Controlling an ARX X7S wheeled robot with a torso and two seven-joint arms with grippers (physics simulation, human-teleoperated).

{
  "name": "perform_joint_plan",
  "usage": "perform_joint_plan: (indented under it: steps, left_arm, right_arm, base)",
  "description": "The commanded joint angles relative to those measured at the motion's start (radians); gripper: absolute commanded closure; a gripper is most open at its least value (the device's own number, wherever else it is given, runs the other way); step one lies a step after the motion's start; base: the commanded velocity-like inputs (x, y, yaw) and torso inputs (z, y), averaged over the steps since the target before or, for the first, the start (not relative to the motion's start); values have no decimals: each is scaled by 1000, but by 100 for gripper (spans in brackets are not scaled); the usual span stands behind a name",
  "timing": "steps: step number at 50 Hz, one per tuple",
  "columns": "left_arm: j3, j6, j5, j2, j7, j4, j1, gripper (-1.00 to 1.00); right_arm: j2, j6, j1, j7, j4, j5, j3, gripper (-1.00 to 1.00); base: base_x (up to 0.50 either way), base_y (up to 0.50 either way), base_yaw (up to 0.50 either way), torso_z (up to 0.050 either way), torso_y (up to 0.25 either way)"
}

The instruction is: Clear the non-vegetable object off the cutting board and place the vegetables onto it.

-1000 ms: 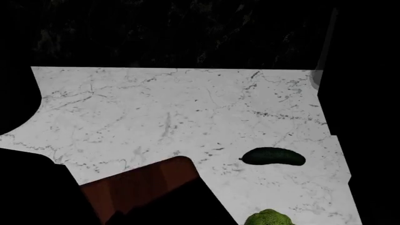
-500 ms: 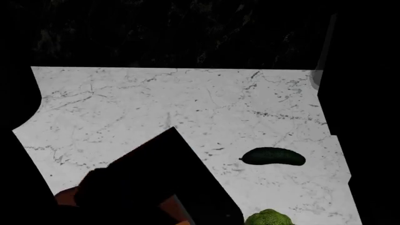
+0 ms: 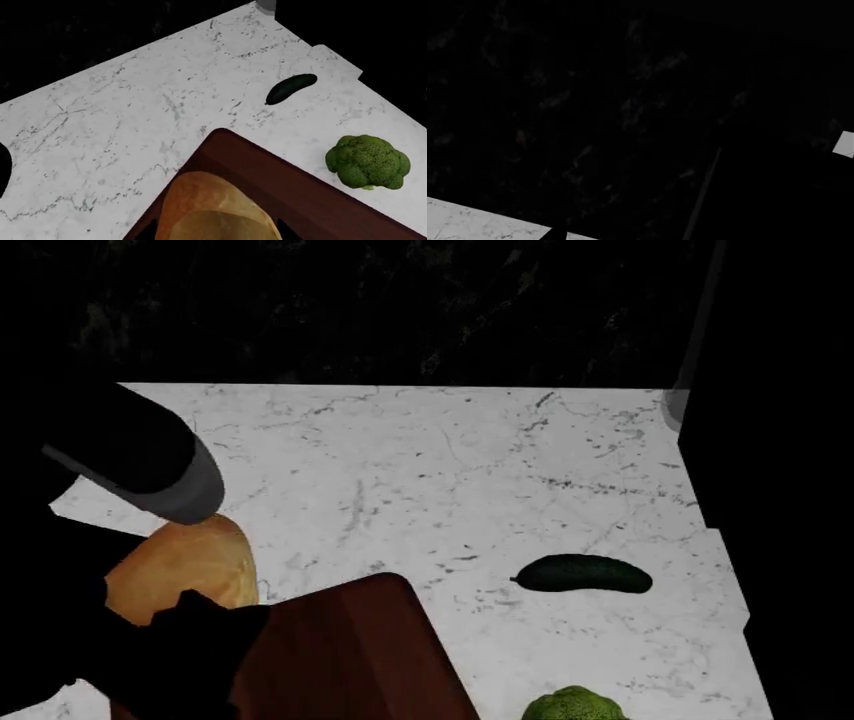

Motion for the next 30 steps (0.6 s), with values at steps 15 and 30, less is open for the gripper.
perform_joint_plan:
  steps: [15,30]
  left_arm:
    - [-28,2,42,-376,-33,116,76,100]
    - [-18,-59,88,-524,9,73,117,100]
  right_arm:
    - [-36,-50,-9,-54,9,-44,-16,-100]
    - [-43,-74,-6,-75,24,-63,-40,-100]
  base:
    - [0,0,0,0,0]
    - [0,0,0,0,0]
